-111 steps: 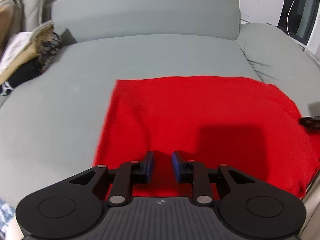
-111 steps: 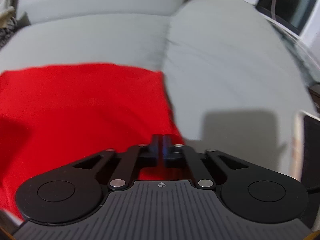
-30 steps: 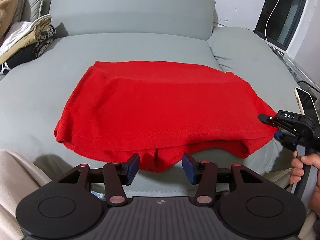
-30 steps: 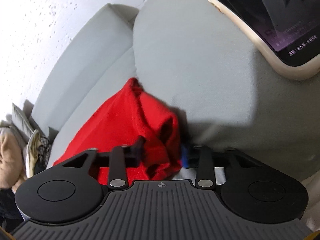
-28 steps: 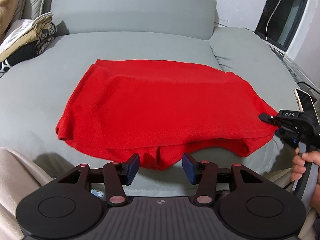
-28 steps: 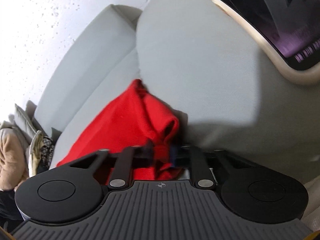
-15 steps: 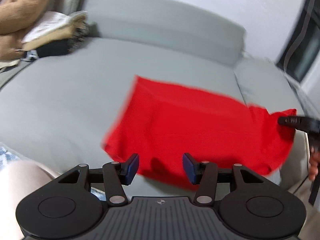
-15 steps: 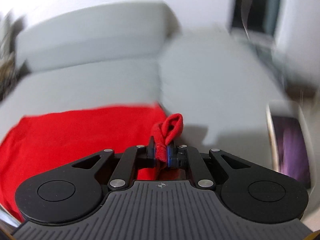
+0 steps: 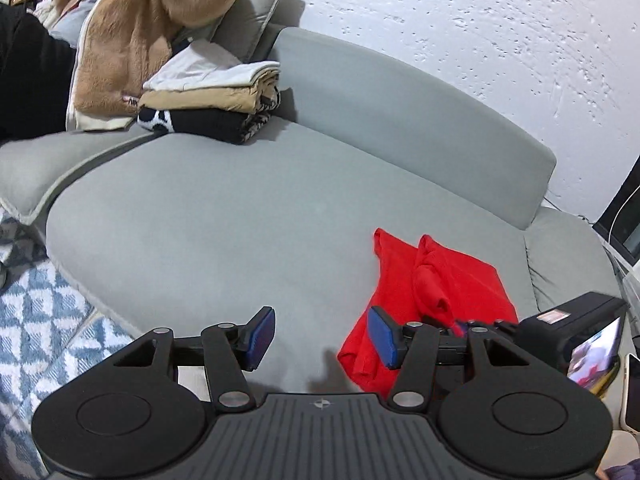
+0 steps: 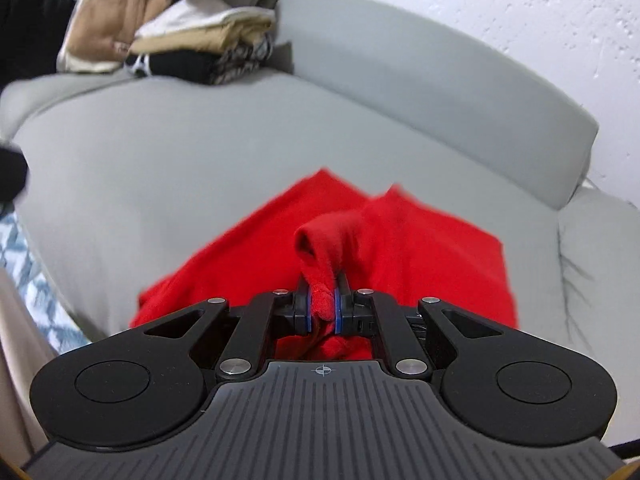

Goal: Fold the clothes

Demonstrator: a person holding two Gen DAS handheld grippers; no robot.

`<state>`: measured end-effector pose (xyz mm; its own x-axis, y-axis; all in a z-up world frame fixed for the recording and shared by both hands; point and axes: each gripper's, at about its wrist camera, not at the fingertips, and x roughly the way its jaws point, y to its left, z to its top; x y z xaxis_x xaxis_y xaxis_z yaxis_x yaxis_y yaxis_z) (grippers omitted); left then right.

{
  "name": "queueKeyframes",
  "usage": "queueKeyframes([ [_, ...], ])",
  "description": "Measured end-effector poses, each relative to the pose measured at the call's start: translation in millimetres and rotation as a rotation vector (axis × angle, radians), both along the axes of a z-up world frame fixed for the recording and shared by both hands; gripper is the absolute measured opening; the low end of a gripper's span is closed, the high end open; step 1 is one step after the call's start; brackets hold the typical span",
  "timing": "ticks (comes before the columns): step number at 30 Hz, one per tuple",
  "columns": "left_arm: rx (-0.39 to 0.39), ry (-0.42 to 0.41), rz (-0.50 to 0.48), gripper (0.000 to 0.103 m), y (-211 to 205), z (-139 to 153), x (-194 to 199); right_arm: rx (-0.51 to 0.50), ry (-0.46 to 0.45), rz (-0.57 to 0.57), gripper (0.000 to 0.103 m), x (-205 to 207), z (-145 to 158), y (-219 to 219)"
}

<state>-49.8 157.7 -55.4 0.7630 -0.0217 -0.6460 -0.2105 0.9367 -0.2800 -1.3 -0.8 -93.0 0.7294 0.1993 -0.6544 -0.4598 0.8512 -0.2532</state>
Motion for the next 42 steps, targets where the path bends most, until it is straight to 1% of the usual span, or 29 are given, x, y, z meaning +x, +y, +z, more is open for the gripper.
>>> queueKeyframes([
  [1,-0.001,0.003,0.0,0.052,0,-2,0,0.007,0.002,-0.004,0.009,2,1,-2],
  [2,-0.004,0.006,0.001,0.052,0,-3,1,0.04,0.011,-0.02,0.009,5,6,-6],
  [4,-0.017,0.009,0.005,0.052,-1,-6,4,0.132,0.031,-0.057,0.009,11,17,-15],
  [8,-0.029,0.011,0.012,0.052,1,-7,4,0.28,-0.001,-0.062,0.009,13,41,-23],
  [9,-0.028,0.012,0.015,0.052,2,-7,4,0.294,-0.009,-0.053,0.009,13,45,-21],
  [11,-0.027,0.014,0.022,0.052,3,-7,3,0.304,-0.018,-0.029,0.009,14,48,-14],
  [17,-0.016,0.022,0.041,0.052,6,-7,0,0.314,-0.003,0.025,0.009,8,41,2],
  [18,-0.018,0.026,0.046,0.052,6,-7,0,0.31,-0.006,0.037,0.009,6,39,5],
  [21,-0.022,0.037,0.057,0.052,6,-9,0,0.255,0.03,0.081,0.01,8,29,15],
  [22,-0.022,0.035,0.059,0.052,6,-9,0,0.234,0.065,0.107,0.014,10,25,18],
  [23,-0.022,0.032,0.062,0.052,6,-8,0,0.231,0.106,0.148,0.028,10,23,18],
  [24,-0.022,0.03,0.064,0.053,6,-8,0,0.235,0.145,0.195,0.033,8,21,17],
  [25,-0.021,0.025,0.068,0.053,7,-7,-1,0.257,0.182,0.255,0.038,4,23,14],
  [27,-0.019,0.017,0.077,0.053,9,-6,-1,0.282,0.225,0.347,0.039,-7,29,2],
  [28,-0.016,0.02,0.077,0.053,10,-6,0,0.267,0.229,0.345,0.039,-12,33,-6],
  [30,-0.02,0.031,0.061,0.053,10,-7,3,0.258,0.236,0.267,0.042,-15,43,-32],
  [32,-0.045,0.028,0.013,0.051,6,-8,9,0.311,0.252,0.167,0.051,-9,51,-61],
  [33,-0.053,0.017,-0.026,0.046,0,-8,13,0.342,0.261,0.116,0.052,-5,56,-77],
  [34,-0.053,-0.001,-0.07,0.039,-8,-6,18,0.348,0.252,0.065,0.053,-1,58,-89],
  [36,-0.025,-0.05,-0.169,0.029,-29,-3,32,0.333,0.224,-0.026,0.046,9,57,-107],
  [37,-0.002,-0.068,-0.214,0.013,-40,-4,40,0.318,0.214,-0.061,0.025,15,54,-112],
  [38,0.021,-0.077,-0.267,0.007,-50,-7,51,0.302,0.204,-0.097,0.008,22,51,-117],
  [39,0.046,-0.073,-0.307,0.004,-59,-13,61,0.316,0.21,-0.099,0.008,26,47,-123],
  [41,0.097,-0.06,-0.376,0.002,-76,-26,80,0.332,0.215,-0.05,0.008,33,36,-120],
  [42,0.161,-0.038,-0.375,0.002,-83,-35,88,0.31,0.214,-0.028,0.009,36,28,-116],
])
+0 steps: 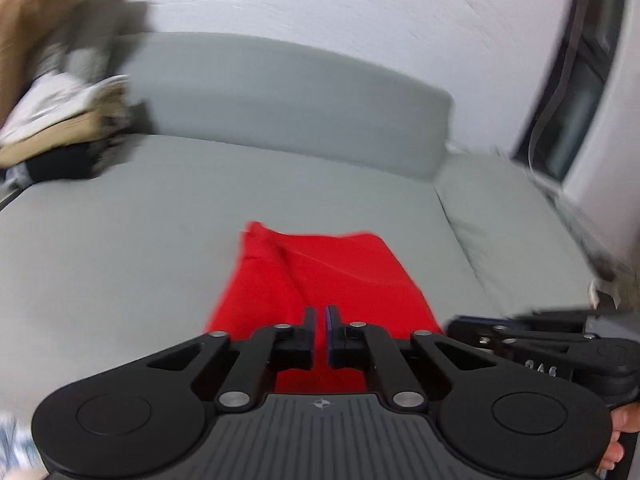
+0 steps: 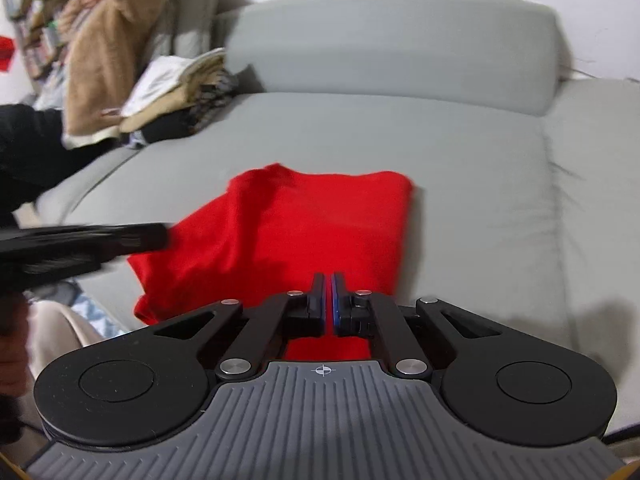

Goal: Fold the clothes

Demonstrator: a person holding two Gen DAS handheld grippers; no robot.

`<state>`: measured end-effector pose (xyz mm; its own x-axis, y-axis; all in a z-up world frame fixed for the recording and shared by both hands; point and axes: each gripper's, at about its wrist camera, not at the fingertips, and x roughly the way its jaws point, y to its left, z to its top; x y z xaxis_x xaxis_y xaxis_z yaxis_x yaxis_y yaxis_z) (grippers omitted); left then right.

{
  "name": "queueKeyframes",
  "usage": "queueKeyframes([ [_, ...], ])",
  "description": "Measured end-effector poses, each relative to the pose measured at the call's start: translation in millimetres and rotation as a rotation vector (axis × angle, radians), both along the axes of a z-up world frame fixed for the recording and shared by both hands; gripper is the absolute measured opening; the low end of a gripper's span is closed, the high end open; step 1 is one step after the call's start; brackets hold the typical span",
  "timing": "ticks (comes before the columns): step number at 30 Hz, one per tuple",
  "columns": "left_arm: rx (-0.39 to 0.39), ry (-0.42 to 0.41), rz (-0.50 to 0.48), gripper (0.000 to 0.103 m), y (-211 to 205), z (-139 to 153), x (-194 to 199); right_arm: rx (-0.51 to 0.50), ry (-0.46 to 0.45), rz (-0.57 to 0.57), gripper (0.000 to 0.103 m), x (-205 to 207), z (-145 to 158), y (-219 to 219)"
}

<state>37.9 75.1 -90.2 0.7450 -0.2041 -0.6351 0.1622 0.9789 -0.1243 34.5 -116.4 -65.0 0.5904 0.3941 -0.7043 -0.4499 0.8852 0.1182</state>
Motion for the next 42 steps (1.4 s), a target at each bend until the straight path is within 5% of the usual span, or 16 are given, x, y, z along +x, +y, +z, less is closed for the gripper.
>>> queueKeyframes([
  [2,0.131,0.096,0.095,0.003,2,-26,12,-0.121,-0.017,0.035,0.009,2,-22,11],
  [3,0.109,0.126,0.128,0.006,10,-36,13,-0.2,-0.029,0.058,0.008,1,-34,14],
  [6,0.062,0.12,0.151,0.006,25,-35,3,-0.194,-0.035,0.039,0.006,-5,-37,2],
  [15,-0.092,0.092,0.084,0.009,30,13,1,0.153,0.058,-0.077,0.025,42,4,-60],
  [20,-0.103,0.113,-0.041,0.013,11,10,62,0.33,0.218,0.066,0.025,100,-20,-51],
  [22,-0.085,0.151,0.002,0.011,21,-10,91,0.382,0.327,0.109,0.024,123,-43,-45],
  [24,-0.085,0.182,0.094,0.004,41,-35,114,0.418,0.39,0.057,0.001,147,-66,-47],
  [27,-0.271,0.211,0.208,0.007,76,-62,125,0.488,0.4,-0.127,0.001,179,-92,-64],
  [30,-0.325,0.185,0.28,0.008,87,-72,129,0.571,0.38,-0.243,0.0,204,-109,-74],
  [34,-0.276,0.2,0.39,0.006,97,-73,122,0.399,0.235,-0.413,0.0,212,-103,-70],
  [37,-0.208,0.224,0.416,0.006,102,-59,102,0.336,0.222,-0.496,0.006,199,-91,-80],
  [42,-0.157,0.19,0.397,0.018,105,-25,44,0.275,0.186,-0.429,0.017,137,-54,-100],
])
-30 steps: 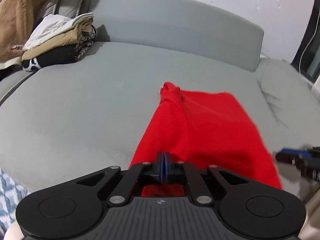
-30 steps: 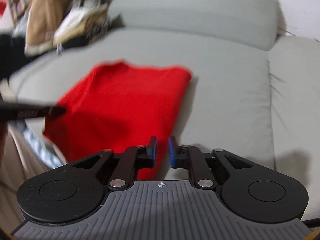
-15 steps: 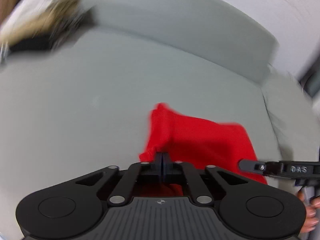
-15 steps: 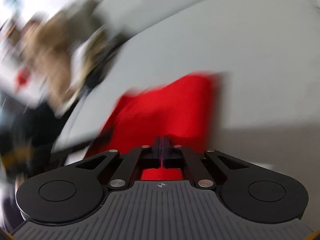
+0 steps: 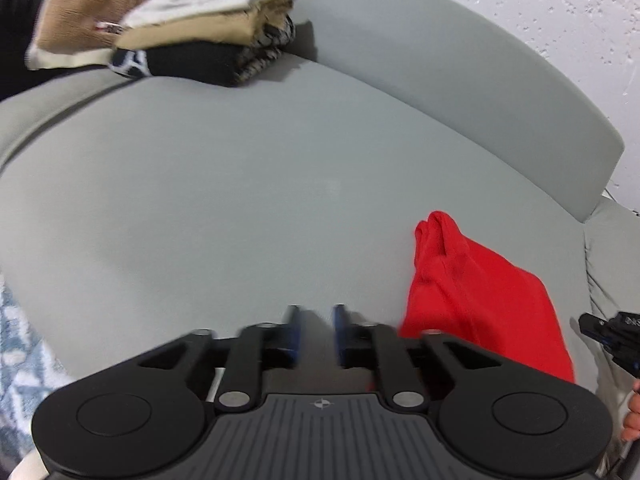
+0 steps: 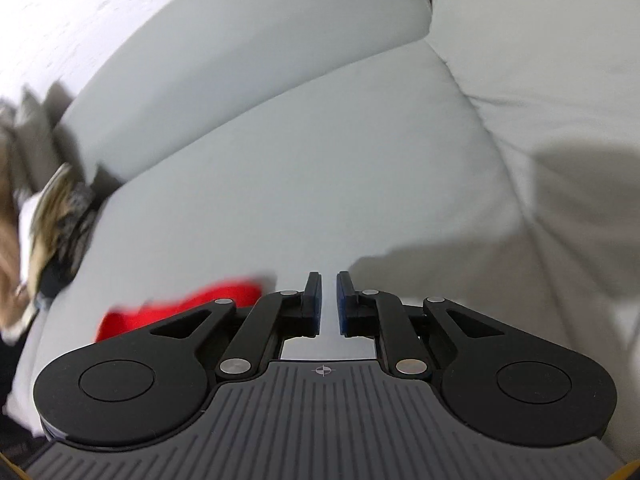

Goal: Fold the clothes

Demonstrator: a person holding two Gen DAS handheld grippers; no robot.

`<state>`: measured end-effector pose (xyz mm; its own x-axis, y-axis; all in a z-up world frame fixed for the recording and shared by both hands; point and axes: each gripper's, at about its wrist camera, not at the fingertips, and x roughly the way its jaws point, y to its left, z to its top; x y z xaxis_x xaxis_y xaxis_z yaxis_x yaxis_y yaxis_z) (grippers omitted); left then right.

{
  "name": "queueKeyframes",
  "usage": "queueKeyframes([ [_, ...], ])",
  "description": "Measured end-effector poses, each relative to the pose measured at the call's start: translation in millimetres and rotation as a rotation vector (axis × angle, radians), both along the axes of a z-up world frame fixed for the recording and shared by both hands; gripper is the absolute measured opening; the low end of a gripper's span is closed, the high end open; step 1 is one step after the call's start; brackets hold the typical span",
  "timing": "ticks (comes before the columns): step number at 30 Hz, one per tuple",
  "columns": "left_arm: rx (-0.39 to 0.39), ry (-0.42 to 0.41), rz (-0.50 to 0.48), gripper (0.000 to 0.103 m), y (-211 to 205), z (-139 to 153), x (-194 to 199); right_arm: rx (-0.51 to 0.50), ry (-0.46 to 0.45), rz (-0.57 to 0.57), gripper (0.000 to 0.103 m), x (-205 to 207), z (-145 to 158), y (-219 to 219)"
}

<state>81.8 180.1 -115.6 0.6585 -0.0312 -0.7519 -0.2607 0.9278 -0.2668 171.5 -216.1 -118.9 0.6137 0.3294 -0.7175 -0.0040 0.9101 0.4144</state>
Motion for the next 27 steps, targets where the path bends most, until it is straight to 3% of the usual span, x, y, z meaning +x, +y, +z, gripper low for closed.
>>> queueKeyframes([
  [3,-0.01,-0.119,-0.158,0.018,-22,17,-35,-0.019,-0.027,0.118,0.03,-48,23,7],
  [4,0.009,-0.166,-0.224,0.019,-35,22,-44,-0.037,-0.049,0.17,0.035,-65,28,14],
  [6,0.105,-0.215,-0.348,0.019,-64,21,-55,-0.073,-0.092,0.274,0.036,-98,39,30],
  [10,0.193,-0.144,-0.476,0.019,-99,-6,-60,-0.189,-0.129,0.462,0.033,-147,29,78],
  [14,0.182,-0.053,-0.445,0.02,-96,-21,-68,-0.243,-0.044,0.462,0.032,-167,10,89],
  [17,0.168,0.06,-0.404,0.018,-87,-21,-76,-0.331,-0.008,0.489,0.024,-184,11,87],
  [19,0.151,0.145,-0.367,0.016,-75,-24,-77,-0.328,0.067,0.471,0.026,-190,13,75],
  [21,0.095,0.129,-0.322,0.017,-60,-18,-87,-0.274,0.085,0.434,0.033,-198,15,55],
  [23,-0.006,0.052,-0.26,0.044,-42,-3,-97,-0.189,0.085,0.383,0.06,-199,18,35],
  [24,-0.055,0.007,-0.222,0.064,-32,4,-103,-0.127,0.077,0.348,0.062,-195,21,26],
  [26,-0.138,-0.071,-0.134,0.08,-12,17,-105,-0.002,0.062,0.278,0.066,-187,27,8],
  [27,-0.174,-0.093,-0.098,0.082,-4,20,-100,0.048,0.063,0.253,0.069,-183,27,2],
])
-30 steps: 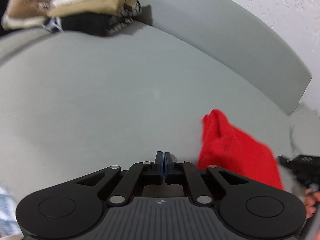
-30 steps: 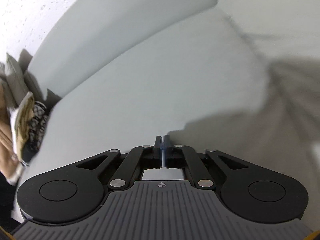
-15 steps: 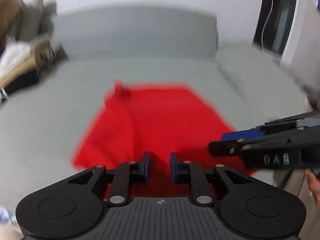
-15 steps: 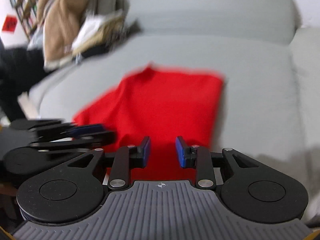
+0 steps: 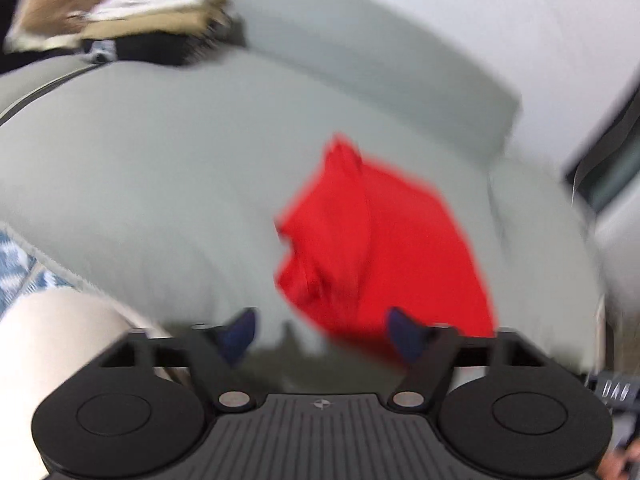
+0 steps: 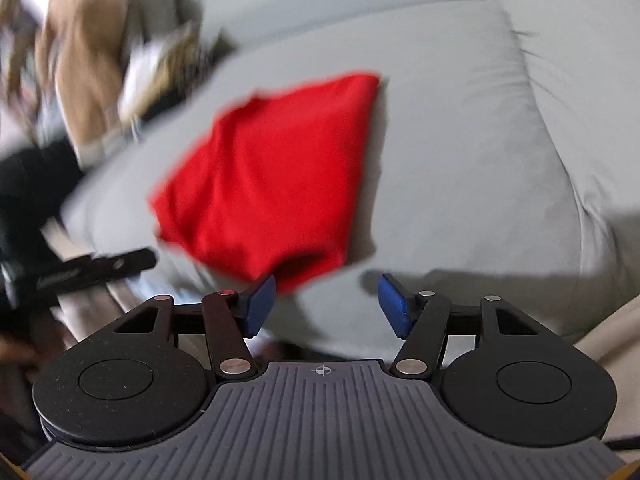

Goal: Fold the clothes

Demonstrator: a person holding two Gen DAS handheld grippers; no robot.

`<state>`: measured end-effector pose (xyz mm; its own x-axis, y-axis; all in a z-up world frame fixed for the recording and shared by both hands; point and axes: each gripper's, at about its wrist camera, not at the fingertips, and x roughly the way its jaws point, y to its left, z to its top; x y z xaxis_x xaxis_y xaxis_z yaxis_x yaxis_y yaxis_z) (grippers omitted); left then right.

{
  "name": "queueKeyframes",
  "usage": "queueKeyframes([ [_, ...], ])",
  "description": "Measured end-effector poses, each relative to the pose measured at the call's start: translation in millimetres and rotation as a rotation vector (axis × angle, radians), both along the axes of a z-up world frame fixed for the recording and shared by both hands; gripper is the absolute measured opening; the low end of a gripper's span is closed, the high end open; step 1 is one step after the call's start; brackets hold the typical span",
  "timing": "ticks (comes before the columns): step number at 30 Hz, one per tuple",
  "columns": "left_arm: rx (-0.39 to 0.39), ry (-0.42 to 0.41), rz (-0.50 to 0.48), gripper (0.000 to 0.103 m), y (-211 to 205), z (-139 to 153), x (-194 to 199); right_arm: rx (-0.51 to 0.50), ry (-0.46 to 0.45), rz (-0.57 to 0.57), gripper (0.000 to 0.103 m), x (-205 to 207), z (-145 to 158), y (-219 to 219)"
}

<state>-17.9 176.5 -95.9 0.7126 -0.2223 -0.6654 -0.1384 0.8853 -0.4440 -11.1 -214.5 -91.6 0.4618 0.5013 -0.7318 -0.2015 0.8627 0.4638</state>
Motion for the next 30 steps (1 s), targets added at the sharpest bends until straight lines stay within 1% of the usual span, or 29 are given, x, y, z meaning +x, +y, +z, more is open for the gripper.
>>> queueKeyframes([
  [1,-0.037,0.005,0.017,0.083,6,-2,9,0.043,0.011,-0.023,0.071,4,0,-6],
  [2,-0.074,0.017,0.029,0.085,10,-5,18,0.087,0.022,-0.047,0.071,9,0,-11],
  [4,-0.142,0.053,0.04,0.084,18,-14,38,0.159,0.044,-0.08,0.071,18,-4,-19],
  [7,-0.192,0.096,0.016,0.084,18,-32,65,0.229,0.077,-0.086,0.066,36,-17,-20],
  [9,-0.207,0.125,-0.006,0.081,16,-43,83,0.268,0.109,-0.102,0.066,50,-28,-19],
  [12,-0.19,0.159,-0.073,0.081,6,-50,99,0.302,0.14,-0.122,0.065,67,-44,-18],
  [13,-0.189,0.163,-0.099,0.08,4,-50,102,0.309,0.148,-0.129,0.063,72,-48,-18],
  [14,-0.19,0.163,-0.126,0.077,2,-49,104,0.328,0.155,-0.136,0.06,77,-53,-20],
  [15,-0.21,0.156,-0.158,0.07,0,-46,106,0.353,0.166,-0.149,0.059,81,-57,-23],
  [16,-0.244,0.146,-0.191,0.067,-3,-45,108,0.382,0.181,-0.153,0.057,86,-62,-25],
  [18,-0.248,0.162,-0.219,0.067,-7,-46,115,0.443,0.213,-0.151,0.057,98,-74,-28],
  [20,-0.256,0.194,-0.238,0.069,-10,-51,124,0.5,0.242,-0.151,0.051,108,-83,-32],
  [21,-0.261,0.212,-0.247,0.073,-12,-54,129,0.517,0.255,-0.154,0.051,114,-86,-32],
  [23,-0.292,0.233,-0.263,0.077,-13,-55,140,0.552,0.28,-0.161,0.051,125,-92,-33],
  [27,-0.3,0.25,-0.265,0.076,-25,-53,168,0.534,0.273,-0.137,0.052,158,-97,-12],
  [29,-0.259,0.281,-0.259,0.073,-41,-50,178,0.501,0.271,-0.128,0.053,172,-98,2],
  [30,-0.228,0.291,-0.255,0.07,-48,-48,179,0.479,0.267,-0.124,0.055,178,-96,10],
])
